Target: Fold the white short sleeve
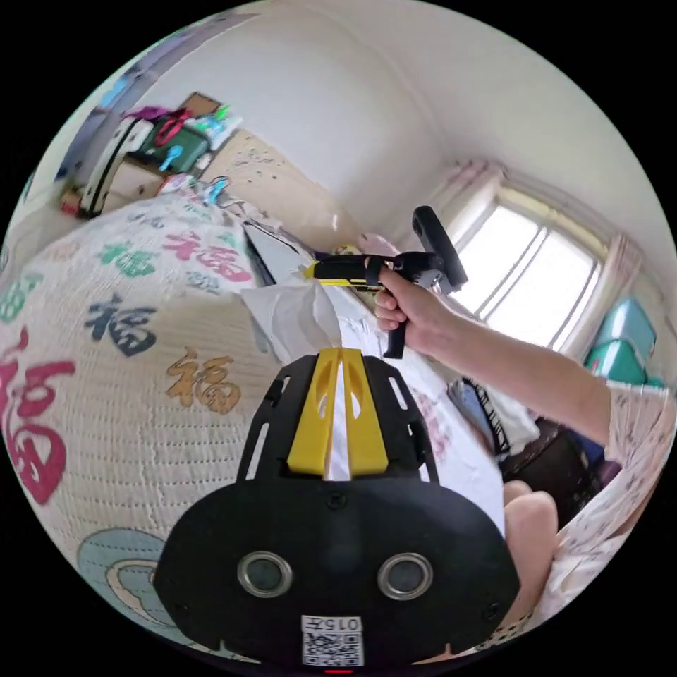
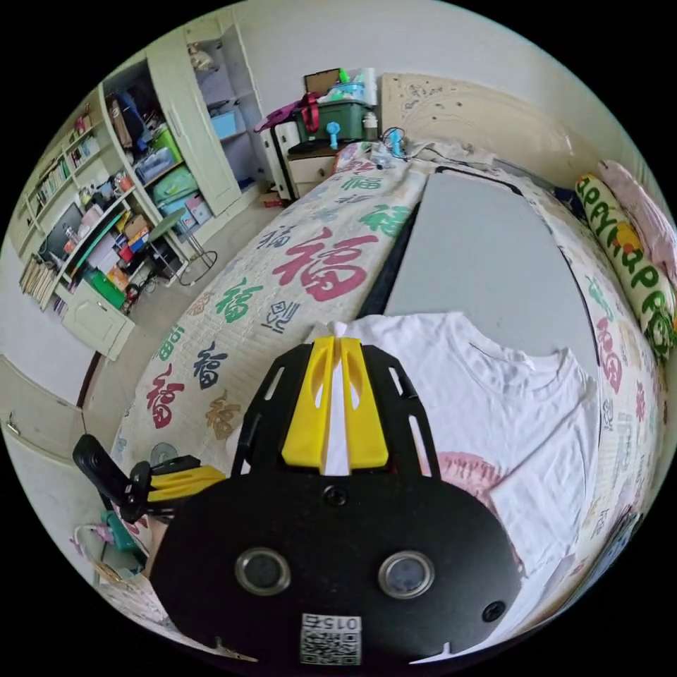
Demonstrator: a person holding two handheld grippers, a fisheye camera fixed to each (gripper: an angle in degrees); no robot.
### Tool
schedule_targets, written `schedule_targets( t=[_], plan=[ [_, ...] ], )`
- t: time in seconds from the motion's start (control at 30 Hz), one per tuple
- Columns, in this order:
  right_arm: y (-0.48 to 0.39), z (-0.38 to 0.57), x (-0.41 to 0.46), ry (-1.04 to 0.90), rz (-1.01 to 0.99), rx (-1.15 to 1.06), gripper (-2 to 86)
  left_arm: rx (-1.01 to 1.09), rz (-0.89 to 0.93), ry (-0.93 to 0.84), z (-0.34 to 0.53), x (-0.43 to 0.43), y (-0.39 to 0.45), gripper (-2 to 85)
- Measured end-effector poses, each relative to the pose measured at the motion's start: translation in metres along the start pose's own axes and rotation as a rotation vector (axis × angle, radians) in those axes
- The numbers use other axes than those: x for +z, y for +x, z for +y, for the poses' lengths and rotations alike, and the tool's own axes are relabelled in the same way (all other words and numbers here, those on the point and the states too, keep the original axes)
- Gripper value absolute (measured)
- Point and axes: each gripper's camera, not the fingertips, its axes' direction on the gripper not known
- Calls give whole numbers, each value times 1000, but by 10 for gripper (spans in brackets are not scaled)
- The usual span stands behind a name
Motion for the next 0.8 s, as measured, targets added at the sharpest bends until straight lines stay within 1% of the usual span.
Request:
schedule_targets(
  t=[0.03,0.13,0.2,0.27,0.37,0.5,0.63,0.7,0.8],
  plan=[
    [32,11,-22,14,-17,36,3,44,-16,-26,-7,6,16,-8],
    [103,41,-62,7,-49,121,6,300,-74,-187,-30,54,105,-7],
    [137,58,-74,-29,-62,167,8,390,-86,-254,-37,75,139,-7],
    [174,80,-80,-82,-96,229,13,468,-100,-285,-43,85,169,-6],
    [208,100,-89,-81,-170,329,17,560,-140,-318,-49,96,209,-6],
    [223,105,-106,-77,-219,395,15,643,-138,-389,-64,115,247,-4],
    [206,88,-124,-131,-155,321,26,689,-111,-401,-79,117,268,-3],
    [201,81,-131,-142,-138,335,37,695,-108,-407,-90,115,276,-2],
    [193,77,-149,-99,-103,386,58,690,-93,-385,-106,106,283,0]
  ],
)
